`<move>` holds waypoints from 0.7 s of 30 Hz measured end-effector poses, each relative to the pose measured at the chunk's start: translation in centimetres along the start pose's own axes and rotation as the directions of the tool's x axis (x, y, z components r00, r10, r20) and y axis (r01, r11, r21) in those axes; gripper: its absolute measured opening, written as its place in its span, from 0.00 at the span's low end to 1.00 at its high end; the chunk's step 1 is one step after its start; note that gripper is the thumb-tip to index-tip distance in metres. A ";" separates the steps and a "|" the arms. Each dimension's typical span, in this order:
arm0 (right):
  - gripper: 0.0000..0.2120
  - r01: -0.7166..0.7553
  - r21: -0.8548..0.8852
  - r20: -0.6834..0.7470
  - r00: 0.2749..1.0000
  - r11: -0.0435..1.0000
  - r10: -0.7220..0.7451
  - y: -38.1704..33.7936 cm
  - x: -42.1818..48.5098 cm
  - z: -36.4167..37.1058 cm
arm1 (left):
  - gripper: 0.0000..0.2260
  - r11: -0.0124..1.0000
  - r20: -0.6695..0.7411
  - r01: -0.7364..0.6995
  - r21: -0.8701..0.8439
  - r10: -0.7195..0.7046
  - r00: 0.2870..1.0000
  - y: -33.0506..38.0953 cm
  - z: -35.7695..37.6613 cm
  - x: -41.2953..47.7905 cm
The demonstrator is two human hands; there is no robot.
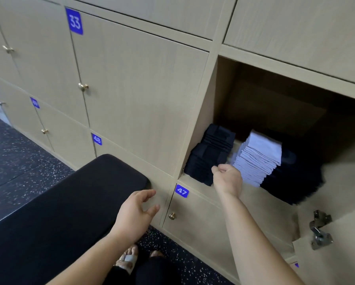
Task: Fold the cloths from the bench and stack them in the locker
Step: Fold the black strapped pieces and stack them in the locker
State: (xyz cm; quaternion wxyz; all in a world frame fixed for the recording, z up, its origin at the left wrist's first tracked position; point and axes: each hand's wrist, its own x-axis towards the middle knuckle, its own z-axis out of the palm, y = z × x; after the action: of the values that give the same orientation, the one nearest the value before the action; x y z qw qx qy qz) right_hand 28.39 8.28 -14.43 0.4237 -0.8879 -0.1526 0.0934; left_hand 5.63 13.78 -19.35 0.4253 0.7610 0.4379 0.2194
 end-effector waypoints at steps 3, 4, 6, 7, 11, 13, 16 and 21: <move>0.14 0.129 -0.046 0.121 0.985 0.991 -0.122 -0.9 -5.3 0.8 | 0.19 1.000 -0.030 0.000 0.020 0.001 1.000 -0.2 -2.2 -2.4; 0.16 0.189 -0.074 0.162 0.971 0.979 -0.175 -1.3 -7.3 1.1 | 0.19 0.999 -0.043 0.000 0.035 0.002 0.999 -0.3 -3.0 -3.3; 0.20 0.308 -0.118 0.245 0.930 0.944 -0.272 -2.0 -11.1 1.6 | 0.20 0.997 -0.067 -0.005 0.075 0.010 0.998 -0.8 -4.8 -5.1; 0.22 0.363 -0.133 0.287 0.905 0.922 -0.314 -2.3 -12.9 1.9 | 0.21 0.996 -0.079 -0.005 0.094 0.012 0.997 -1.2 -5.7 -6.0; 0.26 0.506 -0.153 0.406 0.815 0.849 -0.413 -3.4 -19.2 2.8 | 0.22 0.988 -0.132 0.024 0.151 -0.003 0.991 -3.1 -9.5 -9.8; 0.27 0.563 -0.151 0.429 0.778 0.812 -0.460 -3.9 -21.8 3.5 | 0.23 0.985 -0.162 0.043 0.165 -0.016 0.987 -4.4 -11.4 -11.8; 0.27 0.630 -0.136 0.461 0.723 0.765 -0.514 -4.5 -25.7 4.7 | 0.23 0.977 -0.214 0.083 0.199 -0.040 0.976 -6.9 -14.4 -15.4; 0.27 0.709 -0.085 0.544 0.621 0.700 -0.564 -5.3 -32.5 7.5 | 0.22 0.954 -0.339 0.191 0.233 -0.104 0.935 -12.4 -19.7 -22.0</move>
State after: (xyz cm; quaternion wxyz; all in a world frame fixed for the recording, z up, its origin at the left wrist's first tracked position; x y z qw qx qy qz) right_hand -5.22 5.46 -13.76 0.2413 -0.7734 -0.5720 0.1279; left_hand -25.73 7.11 -18.23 0.2589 0.7290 0.5830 0.2482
